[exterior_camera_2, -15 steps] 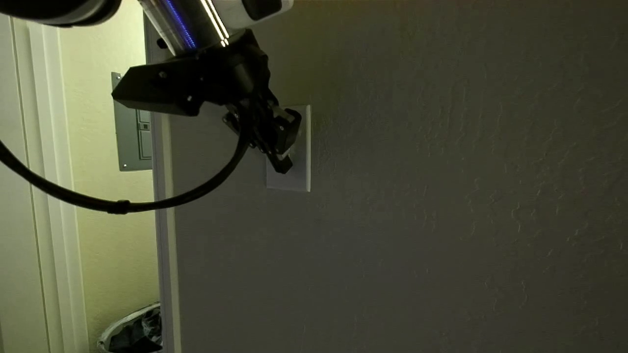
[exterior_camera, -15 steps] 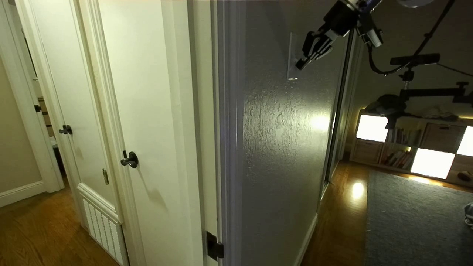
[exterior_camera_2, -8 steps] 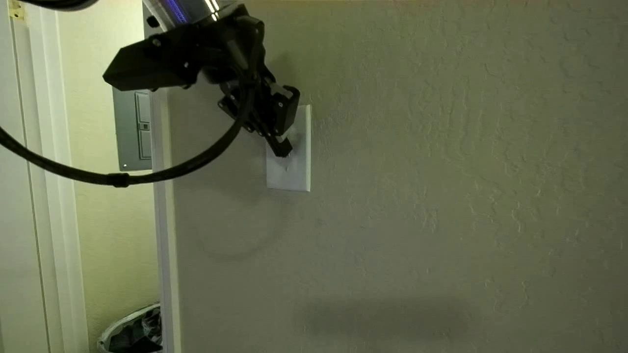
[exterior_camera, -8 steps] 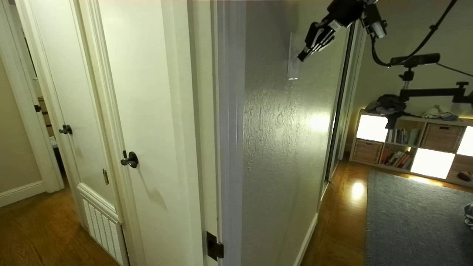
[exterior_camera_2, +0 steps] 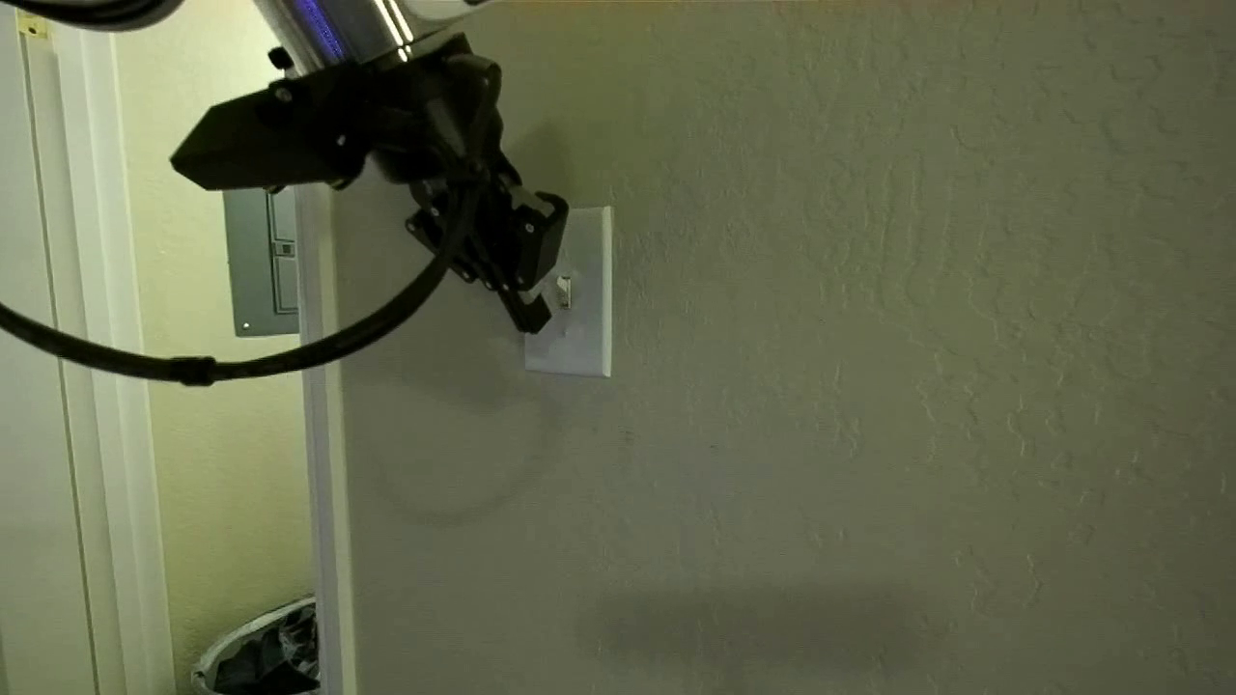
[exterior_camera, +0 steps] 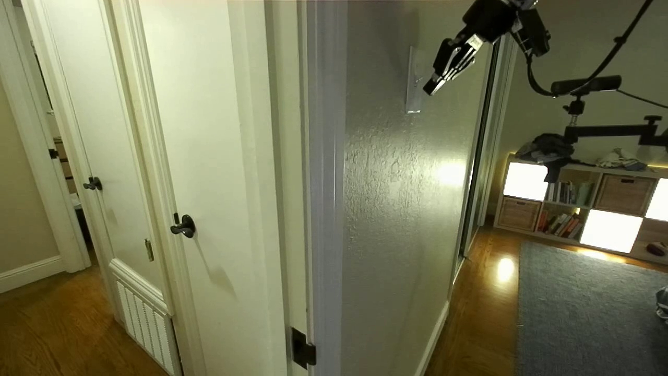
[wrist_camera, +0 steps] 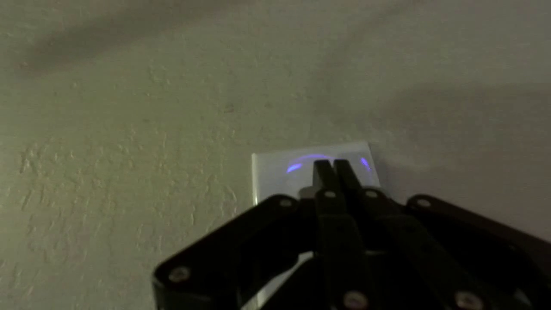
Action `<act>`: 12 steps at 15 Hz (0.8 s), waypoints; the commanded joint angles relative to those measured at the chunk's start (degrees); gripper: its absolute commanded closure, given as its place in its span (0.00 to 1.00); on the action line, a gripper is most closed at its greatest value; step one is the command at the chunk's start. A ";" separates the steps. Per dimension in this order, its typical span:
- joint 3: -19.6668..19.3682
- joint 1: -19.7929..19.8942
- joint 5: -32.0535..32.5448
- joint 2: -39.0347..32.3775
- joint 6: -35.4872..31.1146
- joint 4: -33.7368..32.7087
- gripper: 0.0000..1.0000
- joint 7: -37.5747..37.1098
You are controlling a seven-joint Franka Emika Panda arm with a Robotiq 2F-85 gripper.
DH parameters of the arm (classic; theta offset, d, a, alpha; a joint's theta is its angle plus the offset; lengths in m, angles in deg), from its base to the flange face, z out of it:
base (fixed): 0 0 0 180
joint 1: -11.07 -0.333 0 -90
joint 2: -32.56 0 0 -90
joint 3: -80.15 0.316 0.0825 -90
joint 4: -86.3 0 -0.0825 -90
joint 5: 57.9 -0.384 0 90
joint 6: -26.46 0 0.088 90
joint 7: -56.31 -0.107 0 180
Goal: Turn on the light switch, turn off the light switch then turn on the light switch
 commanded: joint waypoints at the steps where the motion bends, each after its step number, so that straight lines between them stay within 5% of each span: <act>1: -0.37 -0.24 1.88 3.48 6.29 4.22 0.94 -2.20; 11: -0.06 0.61 13.34 4.93 39.78 5.10 0.93 -8.89; 12: 0.12 0.51 14.88 5.00 41.99 4.97 0.68 -9.80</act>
